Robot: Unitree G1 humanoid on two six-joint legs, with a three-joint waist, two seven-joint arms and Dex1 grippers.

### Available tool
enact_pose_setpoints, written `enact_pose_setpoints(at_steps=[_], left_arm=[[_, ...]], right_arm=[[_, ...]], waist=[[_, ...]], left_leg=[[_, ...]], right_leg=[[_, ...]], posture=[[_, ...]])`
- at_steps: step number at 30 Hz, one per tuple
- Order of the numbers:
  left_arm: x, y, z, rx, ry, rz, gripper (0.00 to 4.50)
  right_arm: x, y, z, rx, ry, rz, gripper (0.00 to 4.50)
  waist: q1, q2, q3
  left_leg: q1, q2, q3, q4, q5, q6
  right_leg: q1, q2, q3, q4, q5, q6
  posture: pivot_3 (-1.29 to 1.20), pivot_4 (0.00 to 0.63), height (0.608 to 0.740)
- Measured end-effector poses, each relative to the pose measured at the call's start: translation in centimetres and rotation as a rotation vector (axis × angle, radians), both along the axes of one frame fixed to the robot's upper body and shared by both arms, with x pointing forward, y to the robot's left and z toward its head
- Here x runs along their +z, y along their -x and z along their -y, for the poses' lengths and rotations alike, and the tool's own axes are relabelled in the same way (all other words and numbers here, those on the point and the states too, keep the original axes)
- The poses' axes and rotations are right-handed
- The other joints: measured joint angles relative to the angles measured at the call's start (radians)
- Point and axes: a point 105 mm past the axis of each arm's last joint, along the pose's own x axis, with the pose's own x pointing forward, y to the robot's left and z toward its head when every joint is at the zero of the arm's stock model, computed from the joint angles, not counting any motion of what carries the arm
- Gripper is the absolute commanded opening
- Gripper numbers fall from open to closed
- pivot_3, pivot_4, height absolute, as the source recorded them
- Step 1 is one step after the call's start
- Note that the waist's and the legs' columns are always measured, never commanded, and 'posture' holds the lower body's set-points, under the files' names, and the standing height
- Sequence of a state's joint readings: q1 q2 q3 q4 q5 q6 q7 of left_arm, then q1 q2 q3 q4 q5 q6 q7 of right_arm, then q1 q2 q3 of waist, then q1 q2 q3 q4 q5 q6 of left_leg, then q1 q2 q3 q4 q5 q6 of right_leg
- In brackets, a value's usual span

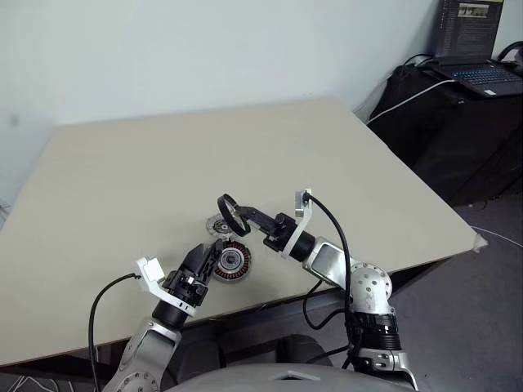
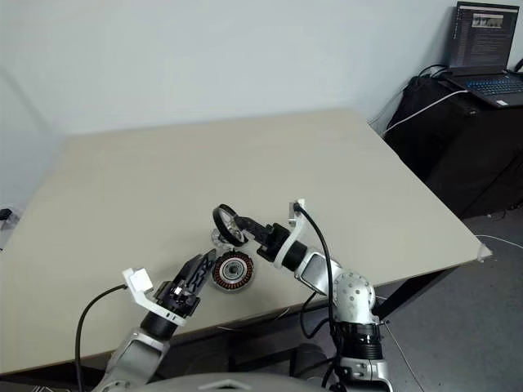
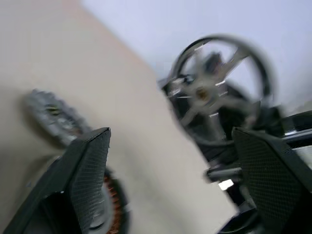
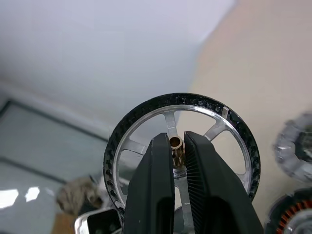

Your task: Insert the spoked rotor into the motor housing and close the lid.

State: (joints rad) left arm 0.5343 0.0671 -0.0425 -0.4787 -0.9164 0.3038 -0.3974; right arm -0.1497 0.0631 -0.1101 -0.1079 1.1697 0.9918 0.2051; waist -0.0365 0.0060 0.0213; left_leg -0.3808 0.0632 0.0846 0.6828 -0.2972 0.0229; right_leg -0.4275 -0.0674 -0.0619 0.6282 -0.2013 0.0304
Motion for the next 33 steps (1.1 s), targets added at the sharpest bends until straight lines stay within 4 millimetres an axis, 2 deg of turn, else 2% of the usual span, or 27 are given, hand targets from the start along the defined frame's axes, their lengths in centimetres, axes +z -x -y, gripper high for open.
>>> enact_pose_setpoints(at_steps=[4, 8, 12, 21, 26, 33], left_arm=[[0.4, 0.1, 0.5, -0.02, 0.042, 0.009, 4.21], [0.8, -0.1, 0.9, -0.028, 0.034, 0.022, 4.21], [1.1, -0.3, 1.0, -0.017, 0.013, 0.027, 4.21], [0.6, -0.3, 0.4, 0.011, -0.022, 0.001, 4.21], [0.3, -0.1, -0.1, 0.029, -0.036, -0.012, 4.21], [0.2, -0.4, -0.4, 0.055, -0.056, -0.017, 4.21]], right_arm=[[-0.9, -0.4, -0.2, -0.027, 0.085, -0.013, 0.07], [-2.9, 0.2, -2.1, 0.038, 0.398, 0.124, 0.07], [-3.9, 0.3, -2.4, 0.062, 0.561, 0.256, 0.07], [-3.2, -0.3, -2.8, 0.016, 0.569, 0.351, 0.07], [-2.6, -0.8, -2.4, -0.016, 0.543, 0.365, 0.07], [-1.7, -0.3, -2.6, 0.024, 0.509, 0.411, 0.07]], waist=[[-0.003, 0.0, 0.0], [-0.003, 0.0, -0.001], [0.0, -0.002, -0.001], [-0.001, -0.003, -0.001], [0.0, -0.003, 0.0], [0.0, -0.003, 0.0]], left_leg=[[-0.001, 0.0, 0.0, 0.0, 0.0, 0.0], [-0.001, 0.0, 0.0, 0.0, 0.0, 0.0], [-0.001, 0.0, 0.0, 0.0, 0.0, 0.0], [-0.001, 0.0, 0.0, 0.0, 0.0, 0.0], [0.0, 0.0, -0.001, 0.0, 0.0, 0.0], [0.0, 0.0, 0.0, 0.0, 0.0, 0.0]], right_leg=[[0.0, 0.001, 0.001, 0.0, 0.0, 0.0], [0.0, 0.001, 0.002, 0.0, 0.0, 0.0], [0.0, 0.001, 0.002, 0.0, 0.0, 0.0], [0.0, 0.002, 0.002, 0.0, 0.0, 0.0], [-0.001, 0.002, 0.001, 0.0, 0.0, 0.0], [-0.001, 0.002, 0.002, 0.0, 0.0, 0.0]], posture=[[0.0, 0.0, 0.74], [0.0, 0.0, 0.74], [0.0, 0.0, 0.74], [0.0, 0.0, 0.74], [0.0, 0.0, 0.74], [0.0, 0.0, 0.74]])
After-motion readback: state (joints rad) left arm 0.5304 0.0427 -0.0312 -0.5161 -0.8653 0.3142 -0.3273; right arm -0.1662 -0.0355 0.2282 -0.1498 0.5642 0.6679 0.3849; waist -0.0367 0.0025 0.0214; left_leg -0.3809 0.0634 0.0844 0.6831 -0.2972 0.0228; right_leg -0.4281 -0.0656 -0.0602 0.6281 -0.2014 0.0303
